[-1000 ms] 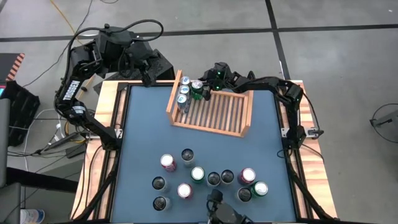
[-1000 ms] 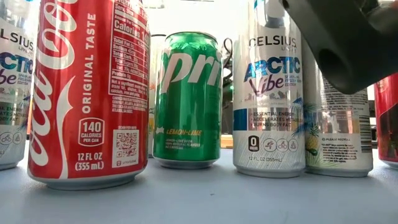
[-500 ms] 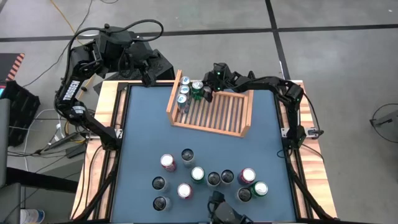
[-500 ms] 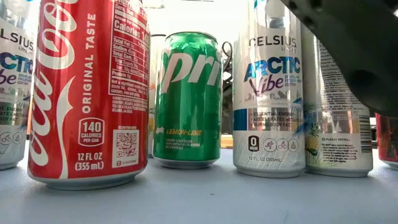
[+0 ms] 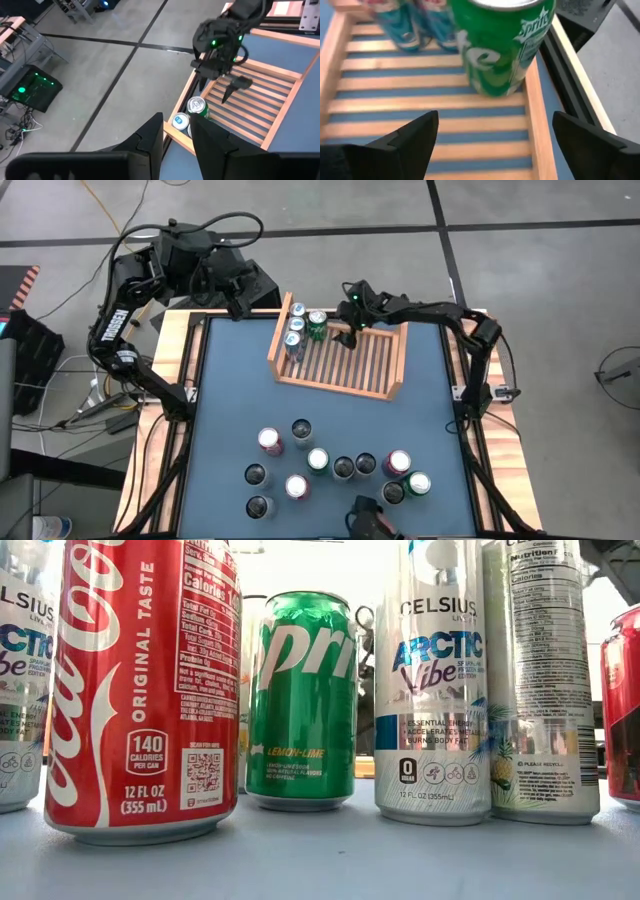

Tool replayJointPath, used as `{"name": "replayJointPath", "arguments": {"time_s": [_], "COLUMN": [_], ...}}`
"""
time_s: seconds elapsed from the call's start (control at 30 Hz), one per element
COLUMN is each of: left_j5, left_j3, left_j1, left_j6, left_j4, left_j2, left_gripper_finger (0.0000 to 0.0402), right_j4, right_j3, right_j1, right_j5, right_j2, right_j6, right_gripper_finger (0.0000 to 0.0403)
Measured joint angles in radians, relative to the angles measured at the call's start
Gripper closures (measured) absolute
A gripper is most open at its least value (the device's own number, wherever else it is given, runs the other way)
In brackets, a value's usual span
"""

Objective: Place canned beverage on shelf
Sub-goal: Put the green soda can on the shelf

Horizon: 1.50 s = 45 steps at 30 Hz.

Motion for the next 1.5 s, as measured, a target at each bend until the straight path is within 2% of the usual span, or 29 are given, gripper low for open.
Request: {"name": "replayJointPath", "arguments": {"time_s": [0.1,0.17,0.33,0.5,0.67,0.77,0.87,1.0,1.1,1.3,1.4,1.5], "left_j5": [0.0,0.036,0.338,0.592,0.775,0.806,0.805,0.753,0.668,0.455,0.384,0.27], "left_j3": [-0.016,-0.025,-0.066,-0.168,-0.275,-0.307,-0.307,-0.307,-0.306,-0.308,-0.306,-0.306], "left_j1": [0.0,0.0,-0.001,-0.009,-0.069,-0.116,-0.156,-0.204,-0.245,-0.327,-0.39,-0.492], "left_j6": [0.0,0.002,0.073,0.139,0.174,0.222,0.265,0.284,0.296,0.187,0.088,0.012], "left_j4": [-0.012,-0.025,-0.022,-0.073,-0.128,-0.071,0.008,0.068,0.084,0.1,0.146,0.177], "left_j2": [0.0,0.001,-0.001,0.0,0.001,0.001,0.001,0.0,0.011,0.05,0.067,0.098], "left_gripper_finger": [0.0313,0.0313,0.0312,0.0292,0.0239,0.0203,0.0174,0.015,0.0148,0.0154,0.0154,0.0154], "right_j4": [-0.081,-0.157,-0.334,-0.472,-0.528,-0.571,-0.638,-0.721,-0.784,-0.886,-0.939,-0.995], "right_j3": [0.0,0.0,0.0,0.0,0.0,0.0,0.0,0.0,0.0,0.0,-0.001,-0.001], "right_j1": [0.014,0.025,0.08,0.178,0.318,0.414,0.497,0.571,0.612,0.648,0.663,0.681], "right_j5": [0.002,0.005,0.013,0.017,0.04,0.15,0.295,0.397,0.429,0.435,0.442,0.479], "right_j2": [-0.066,-0.13,-0.334,-0.543,-0.701,-0.754,-0.774,-0.779,-0.771,-0.752,-0.744,-0.734], "right_j6": [-0.01,-0.01,0.056,0.218,0.432,0.516,0.565,0.643,0.707,0.864,0.881,0.856], "right_gripper_finger": [0.0029,0.0032,0.0036,0.0037,0.0037,0.0037,0.0037,0.0037,0.0037,0.0037,0.0037,0.0037]}}
